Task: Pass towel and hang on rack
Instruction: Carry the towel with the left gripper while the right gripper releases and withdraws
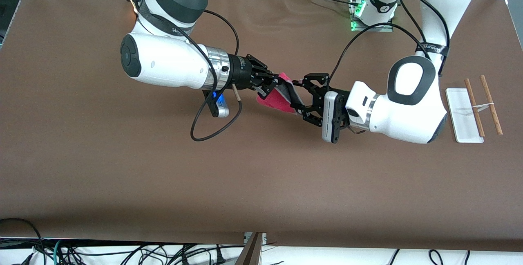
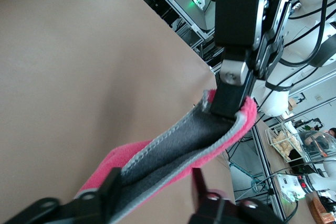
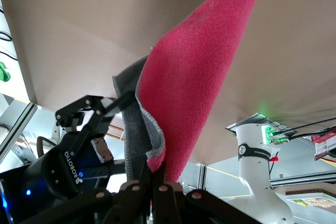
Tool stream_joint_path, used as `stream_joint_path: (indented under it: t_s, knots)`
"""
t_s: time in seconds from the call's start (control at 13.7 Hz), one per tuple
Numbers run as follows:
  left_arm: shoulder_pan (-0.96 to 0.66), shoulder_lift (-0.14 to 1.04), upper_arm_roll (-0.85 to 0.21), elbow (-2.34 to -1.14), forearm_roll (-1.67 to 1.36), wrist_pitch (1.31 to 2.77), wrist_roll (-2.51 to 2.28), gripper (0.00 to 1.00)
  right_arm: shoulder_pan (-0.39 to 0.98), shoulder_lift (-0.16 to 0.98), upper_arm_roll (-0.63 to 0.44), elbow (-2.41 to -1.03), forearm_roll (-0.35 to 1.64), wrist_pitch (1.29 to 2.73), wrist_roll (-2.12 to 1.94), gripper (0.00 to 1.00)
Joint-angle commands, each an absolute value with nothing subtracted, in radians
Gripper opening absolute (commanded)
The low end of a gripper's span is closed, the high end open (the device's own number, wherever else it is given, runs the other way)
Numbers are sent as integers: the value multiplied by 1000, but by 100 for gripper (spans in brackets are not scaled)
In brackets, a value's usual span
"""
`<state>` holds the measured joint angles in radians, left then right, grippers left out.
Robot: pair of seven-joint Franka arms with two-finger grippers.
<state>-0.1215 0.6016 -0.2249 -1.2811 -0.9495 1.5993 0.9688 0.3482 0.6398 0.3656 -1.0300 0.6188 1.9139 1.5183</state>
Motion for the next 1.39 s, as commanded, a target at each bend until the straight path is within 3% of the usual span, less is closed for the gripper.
stream_joint_path:
  t_s: [0.0,0.07,0.15,0.51,0.59,0.66,0.73,1.1,1.32]
  knots:
    - [-115,627,-224,-1258,-937,1575,977,15,353,630,367,-1029,604,1919,1537,0]
    - [-109,627,-222,-1261,-939,1571,967,3,353,629,367,-1029,604,1919,1537,0]
    - [-103,630,-224,-1261,-939,1550,935,0,351,629,367,-1029,604,1919,1537,0]
    - [-83,635,-222,-1256,-934,1519,851,0,351,629,368,-1029,606,1922,1537,0]
    - [-84,635,-221,-1258,-930,1519,850,0,351,629,368,-1029,606,1925,1537,8]
    - [-84,637,-221,-1258,-922,1520,847,0,350,629,368,-1029,606,1925,1537,58]
    - [-87,635,-221,-1258,-922,1520,836,0,350,629,364,-1029,606,1925,1537,100]
    - [-92,635,-203,-1252,-898,1526,740,0,295,595,338,-1026,601,1922,1516,100]
    - [-45,621,-184,-1246,-743,1522,632,0,273,568,325,-1028,462,1867,1387,100]
